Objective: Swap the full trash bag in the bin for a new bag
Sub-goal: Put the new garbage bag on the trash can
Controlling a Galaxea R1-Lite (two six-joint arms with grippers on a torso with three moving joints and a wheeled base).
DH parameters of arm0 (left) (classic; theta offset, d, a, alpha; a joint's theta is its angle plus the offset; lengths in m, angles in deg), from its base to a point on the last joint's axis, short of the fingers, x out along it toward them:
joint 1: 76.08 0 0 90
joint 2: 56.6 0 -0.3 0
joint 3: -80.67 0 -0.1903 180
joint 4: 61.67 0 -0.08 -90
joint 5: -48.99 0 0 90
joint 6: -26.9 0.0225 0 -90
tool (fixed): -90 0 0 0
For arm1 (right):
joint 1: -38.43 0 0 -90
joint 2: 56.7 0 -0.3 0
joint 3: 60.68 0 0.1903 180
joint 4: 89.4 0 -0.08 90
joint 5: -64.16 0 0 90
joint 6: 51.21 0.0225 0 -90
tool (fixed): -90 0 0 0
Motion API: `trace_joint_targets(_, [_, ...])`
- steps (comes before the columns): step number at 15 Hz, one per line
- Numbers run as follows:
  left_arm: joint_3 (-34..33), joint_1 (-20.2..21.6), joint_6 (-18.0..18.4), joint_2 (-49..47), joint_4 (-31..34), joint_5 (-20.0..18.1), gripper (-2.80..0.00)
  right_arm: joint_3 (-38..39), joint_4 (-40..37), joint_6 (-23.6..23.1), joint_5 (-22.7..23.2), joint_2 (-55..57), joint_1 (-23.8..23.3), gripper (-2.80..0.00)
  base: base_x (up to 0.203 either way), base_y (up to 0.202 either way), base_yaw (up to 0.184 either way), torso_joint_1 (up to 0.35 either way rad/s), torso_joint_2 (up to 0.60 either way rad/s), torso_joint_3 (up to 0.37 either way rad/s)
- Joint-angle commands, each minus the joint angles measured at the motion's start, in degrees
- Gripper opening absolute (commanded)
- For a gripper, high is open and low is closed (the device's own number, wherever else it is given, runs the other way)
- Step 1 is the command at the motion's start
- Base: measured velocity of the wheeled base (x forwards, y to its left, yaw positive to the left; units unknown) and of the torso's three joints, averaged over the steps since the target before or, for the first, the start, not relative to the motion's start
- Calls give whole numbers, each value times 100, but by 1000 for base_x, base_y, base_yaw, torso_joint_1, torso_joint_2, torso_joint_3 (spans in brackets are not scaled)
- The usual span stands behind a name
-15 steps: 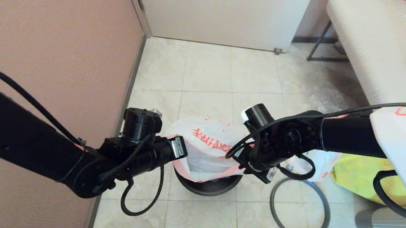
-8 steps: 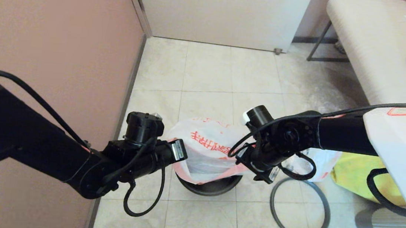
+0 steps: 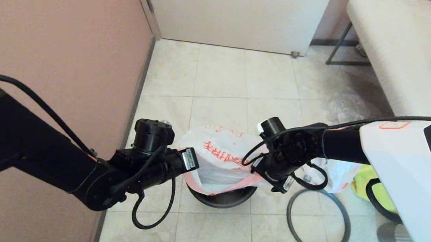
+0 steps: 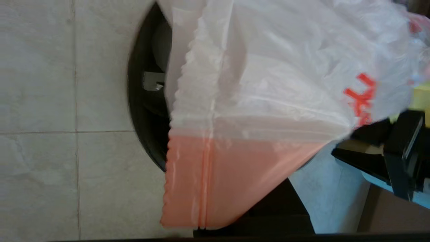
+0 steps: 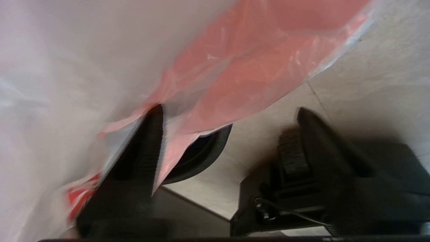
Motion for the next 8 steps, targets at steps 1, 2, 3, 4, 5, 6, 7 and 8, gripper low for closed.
trace_joint_targets(1, [17,65,-14,23,-26,5,-280,-10,-34,35,-126,125,-4,-280,0,0,0,0,0,0])
trace_joint_targets(2, [33,111,-22,37,-26,5,-280,-25,-45,31,-223,208,3,-280,0,0,0,0,0,0])
trace_joint_targets(3, [33,141,-23,46,-26,5,-280,-39,-54,26,-247,241,4,-280,0,0,0,0,0,0])
trace_joint_targets(4, [33,180,-23,60,-26,5,-280,-31,-76,26,-255,259,12,-280,0,0,0,0,0,0])
trace_joint_targets(5, [33,212,-31,82,-26,5,-280,-15,-157,34,-263,229,13,-280,0,0,0,0,0,0])
trace_joint_targets(6, [33,239,-55,63,-26,5,-280,-10,-271,45,-264,162,13,-280,0,0,0,0,0,0])
trace_joint_targets(7, [41,264,-67,37,-26,5,-280,22,-306,52,-264,110,13,-280,0,0,0,0,0,0])
trace_joint_targets(8, [33,294,-67,1,-26,5,-280,53,-309,53,-264,110,13,-280,0,0,0,0,0,0])
